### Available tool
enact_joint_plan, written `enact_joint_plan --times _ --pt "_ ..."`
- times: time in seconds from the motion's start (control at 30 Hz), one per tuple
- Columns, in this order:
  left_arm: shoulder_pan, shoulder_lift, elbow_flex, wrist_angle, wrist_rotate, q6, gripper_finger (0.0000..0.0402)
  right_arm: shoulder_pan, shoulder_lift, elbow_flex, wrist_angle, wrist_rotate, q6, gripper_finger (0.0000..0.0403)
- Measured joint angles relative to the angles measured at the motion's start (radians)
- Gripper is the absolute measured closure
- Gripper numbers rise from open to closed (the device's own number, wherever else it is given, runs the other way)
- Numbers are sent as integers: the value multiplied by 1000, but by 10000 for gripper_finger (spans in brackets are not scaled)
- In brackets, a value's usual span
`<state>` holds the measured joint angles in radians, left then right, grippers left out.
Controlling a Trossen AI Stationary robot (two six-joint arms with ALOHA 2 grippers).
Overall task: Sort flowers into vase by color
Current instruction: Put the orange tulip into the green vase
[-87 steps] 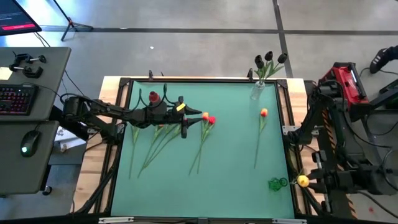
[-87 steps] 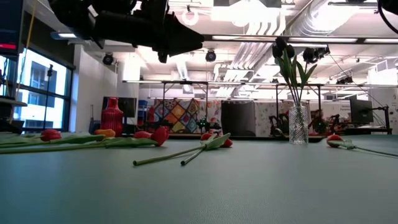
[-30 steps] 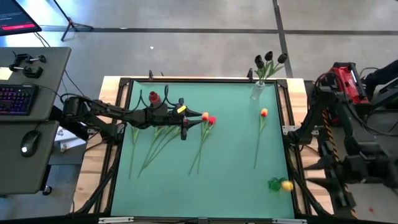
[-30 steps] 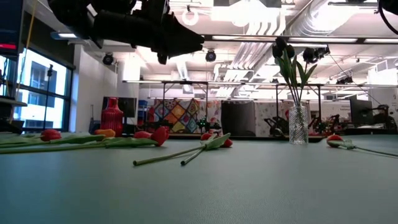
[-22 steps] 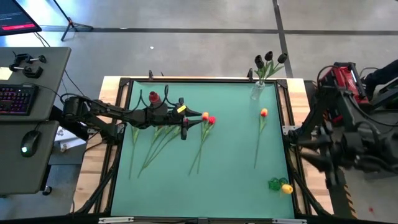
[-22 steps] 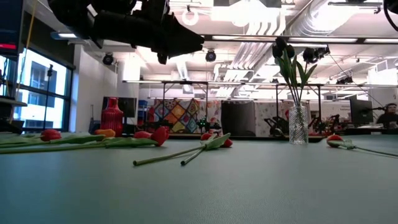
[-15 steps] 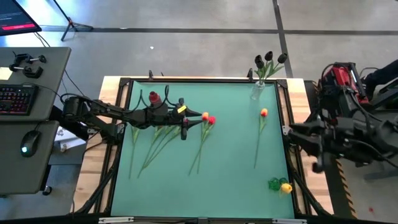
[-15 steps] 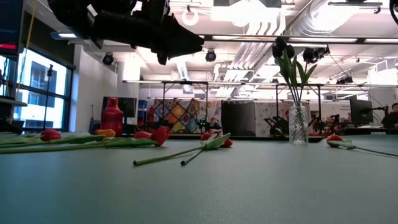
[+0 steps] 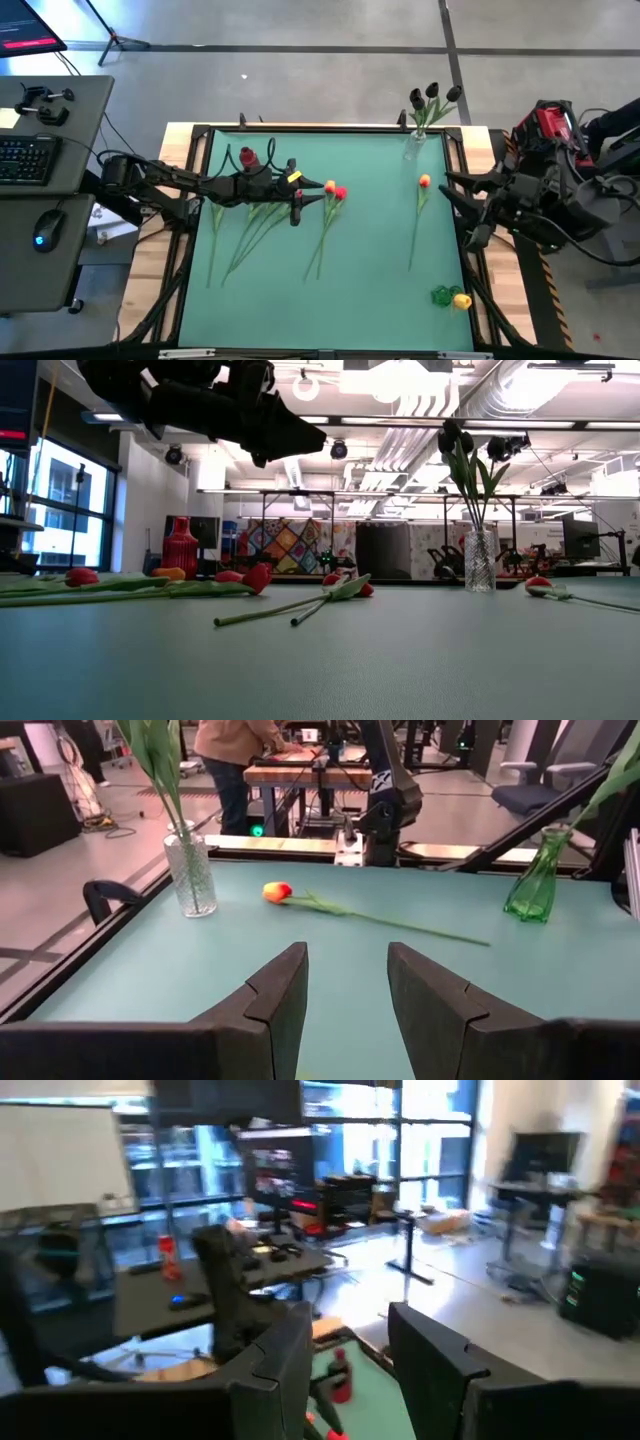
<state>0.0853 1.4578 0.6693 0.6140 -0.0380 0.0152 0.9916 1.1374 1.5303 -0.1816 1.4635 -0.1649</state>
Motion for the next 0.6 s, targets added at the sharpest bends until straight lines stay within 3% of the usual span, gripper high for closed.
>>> enact_joint_plan --times 0.13,0.33,0.43,0.6 --pt "1 0 0 1 0 31 275 -44 0 0 -56 -271 -5 279" --pt "19 0 0 2 0 32 275 -170 0 0 -297 -575 242 279" --pt "20 0 0 2 0 32 275 -255 3 0 -430 -625 415 279" --pt "20 0 0 2 0 41 275 -395 5 0 -659 -551 762 279"
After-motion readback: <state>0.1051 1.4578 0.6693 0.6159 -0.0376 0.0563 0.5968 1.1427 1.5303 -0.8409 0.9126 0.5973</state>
